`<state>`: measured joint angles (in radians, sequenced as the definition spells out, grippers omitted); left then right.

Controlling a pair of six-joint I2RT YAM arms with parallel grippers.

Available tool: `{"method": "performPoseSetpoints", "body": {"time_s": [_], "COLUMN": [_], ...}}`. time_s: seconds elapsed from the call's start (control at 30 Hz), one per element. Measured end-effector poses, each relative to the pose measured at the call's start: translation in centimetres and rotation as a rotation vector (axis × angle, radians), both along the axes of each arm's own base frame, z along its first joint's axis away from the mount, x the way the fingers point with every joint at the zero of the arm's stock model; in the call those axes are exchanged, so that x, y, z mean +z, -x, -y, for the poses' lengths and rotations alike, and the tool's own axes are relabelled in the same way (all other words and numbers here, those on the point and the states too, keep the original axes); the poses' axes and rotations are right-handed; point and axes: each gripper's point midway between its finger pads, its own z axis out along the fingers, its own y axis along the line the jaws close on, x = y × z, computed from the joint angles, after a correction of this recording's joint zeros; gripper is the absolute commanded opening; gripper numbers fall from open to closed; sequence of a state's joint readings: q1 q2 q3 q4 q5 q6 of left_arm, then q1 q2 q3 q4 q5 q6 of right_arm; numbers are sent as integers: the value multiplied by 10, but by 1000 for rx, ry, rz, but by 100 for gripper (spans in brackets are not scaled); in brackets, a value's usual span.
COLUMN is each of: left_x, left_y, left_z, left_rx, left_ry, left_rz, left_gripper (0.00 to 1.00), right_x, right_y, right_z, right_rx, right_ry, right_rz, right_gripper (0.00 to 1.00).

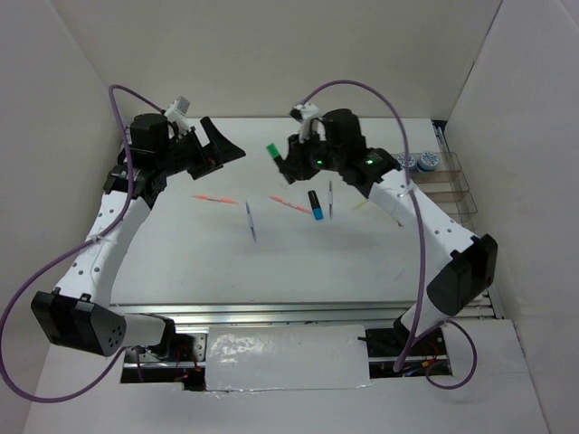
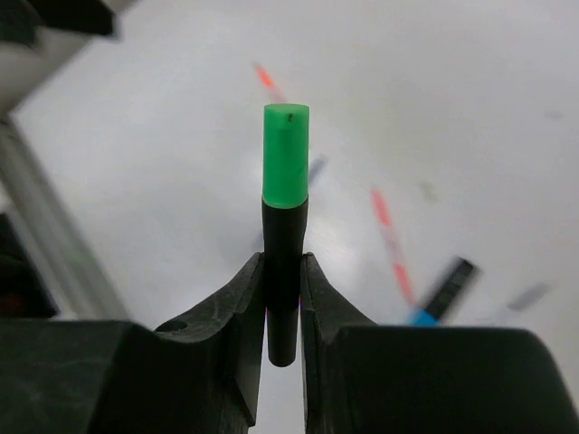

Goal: Sort the stationery into containers

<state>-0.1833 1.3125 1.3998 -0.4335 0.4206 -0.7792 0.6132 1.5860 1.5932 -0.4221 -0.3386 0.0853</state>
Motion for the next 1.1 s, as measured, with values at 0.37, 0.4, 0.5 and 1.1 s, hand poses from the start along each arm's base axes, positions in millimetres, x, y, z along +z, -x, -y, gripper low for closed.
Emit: {"method": "performPoseSetpoints", "body": {"time_s": [0.37,0.4,0.5,1.1], "left_x": [-59,-71,-104,-126], "left_y": [-13,-15,-16,-12], "left_z": [-6,-3,7,10], "left_rx": [-111,-131,-181,-204], "left_ry": [-139,-156,-192,-255], "left_rz": [-31,-53,-115,-125], "left_gripper": [99,99,99,99], "right_x": [-60,-72,-105,-194], "right_y": [6,9,11,-13], "right_z": [318,341,399,464], "right_rx": [30,61,140,491], "right_ry": [850,920,1062,1303], "right_rz": [368,342,253,176], "right_gripper": [1,2,3,13]}}
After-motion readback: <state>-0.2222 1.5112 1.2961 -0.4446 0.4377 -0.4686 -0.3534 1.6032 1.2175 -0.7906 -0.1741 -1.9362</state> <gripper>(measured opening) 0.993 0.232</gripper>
